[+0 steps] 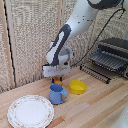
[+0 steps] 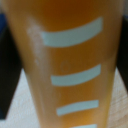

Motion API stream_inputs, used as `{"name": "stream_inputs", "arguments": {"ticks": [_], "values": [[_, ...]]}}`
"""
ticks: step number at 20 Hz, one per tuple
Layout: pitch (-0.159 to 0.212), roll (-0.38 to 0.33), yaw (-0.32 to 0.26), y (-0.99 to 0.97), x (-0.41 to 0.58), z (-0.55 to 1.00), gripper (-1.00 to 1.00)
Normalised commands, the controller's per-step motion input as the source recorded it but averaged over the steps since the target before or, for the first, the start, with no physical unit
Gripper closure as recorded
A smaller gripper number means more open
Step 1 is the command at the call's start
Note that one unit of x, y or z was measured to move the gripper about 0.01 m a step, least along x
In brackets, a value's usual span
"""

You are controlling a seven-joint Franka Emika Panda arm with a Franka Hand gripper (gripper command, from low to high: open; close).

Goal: Kindly employ your clamp to softly take hold of the bread. Delicately rest it on the oven pan, verifying that it is even on the surface. Using your clamp and attentiveness, smoothly glide the pan into the oven and along the appropriate brackets, securing it in position.

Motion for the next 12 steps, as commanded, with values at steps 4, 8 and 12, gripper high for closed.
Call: {"name": "stream_inputs", "arguments": {"ticks": [4, 8, 12], "values": [[-0.003, 0.0, -0.204, 0.04, 0.016, 0.72, 1.0], [0.015, -0.015, -0.297, 0.0, 0.111, 0.93, 1.0], [0.038, -0.075, -0.3, -0.02, 0.253, 0.85, 1.0]]}}
